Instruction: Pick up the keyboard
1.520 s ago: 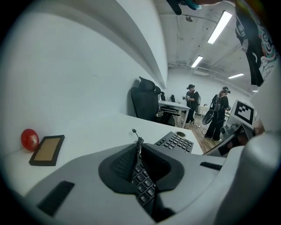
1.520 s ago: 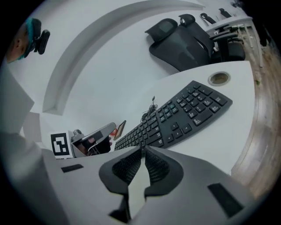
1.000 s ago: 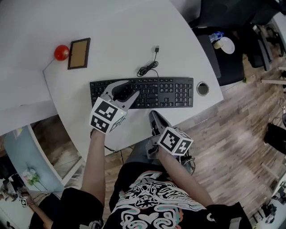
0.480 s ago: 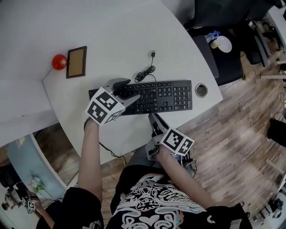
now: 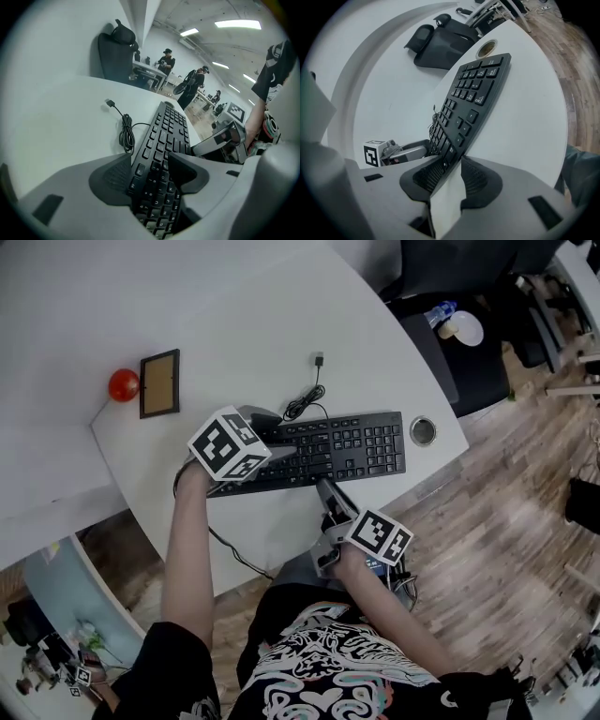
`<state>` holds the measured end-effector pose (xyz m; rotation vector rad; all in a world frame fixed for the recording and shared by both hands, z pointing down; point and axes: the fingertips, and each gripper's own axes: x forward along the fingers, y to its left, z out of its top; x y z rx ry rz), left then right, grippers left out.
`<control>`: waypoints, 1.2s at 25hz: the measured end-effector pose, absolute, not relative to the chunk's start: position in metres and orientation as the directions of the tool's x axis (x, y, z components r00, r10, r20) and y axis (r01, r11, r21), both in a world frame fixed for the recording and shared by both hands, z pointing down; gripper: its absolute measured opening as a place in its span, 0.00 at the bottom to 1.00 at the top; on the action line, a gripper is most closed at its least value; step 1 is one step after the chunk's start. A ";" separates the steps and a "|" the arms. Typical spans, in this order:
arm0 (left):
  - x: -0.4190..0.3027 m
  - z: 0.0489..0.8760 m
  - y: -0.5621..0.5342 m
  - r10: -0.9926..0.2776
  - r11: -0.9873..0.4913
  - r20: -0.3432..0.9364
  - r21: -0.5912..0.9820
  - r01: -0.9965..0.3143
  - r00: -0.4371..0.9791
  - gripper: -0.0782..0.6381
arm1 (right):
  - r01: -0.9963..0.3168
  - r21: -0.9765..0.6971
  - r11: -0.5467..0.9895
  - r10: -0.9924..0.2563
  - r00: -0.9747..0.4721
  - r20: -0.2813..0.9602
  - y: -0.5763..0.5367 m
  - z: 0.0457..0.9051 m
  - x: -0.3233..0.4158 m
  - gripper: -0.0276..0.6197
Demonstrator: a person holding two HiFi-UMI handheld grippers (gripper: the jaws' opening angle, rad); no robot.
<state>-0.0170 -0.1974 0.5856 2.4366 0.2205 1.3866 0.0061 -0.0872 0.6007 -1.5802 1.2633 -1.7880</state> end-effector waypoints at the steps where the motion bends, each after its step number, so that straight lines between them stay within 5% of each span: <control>1: -0.017 0.588 -0.197 0.307 -0.932 0.816 0.361 -0.018 0.490 0.46 | -0.236 -0.840 -0.488 -0.803 -0.255 0.538 -0.088 0.601 0.005 0.25; 8: -0.009 0.595 -0.189 0.426 -0.904 0.844 0.408 0.126 0.327 0.44 | -0.123 -0.876 -0.467 -0.832 -0.275 0.482 -0.088 0.598 0.009 0.24; 30: -0.005 0.593 -0.204 0.542 -0.830 0.746 0.549 0.103 0.387 0.42 | -0.081 -0.938 -0.336 -0.866 -0.365 0.342 -0.123 0.587 0.010 0.24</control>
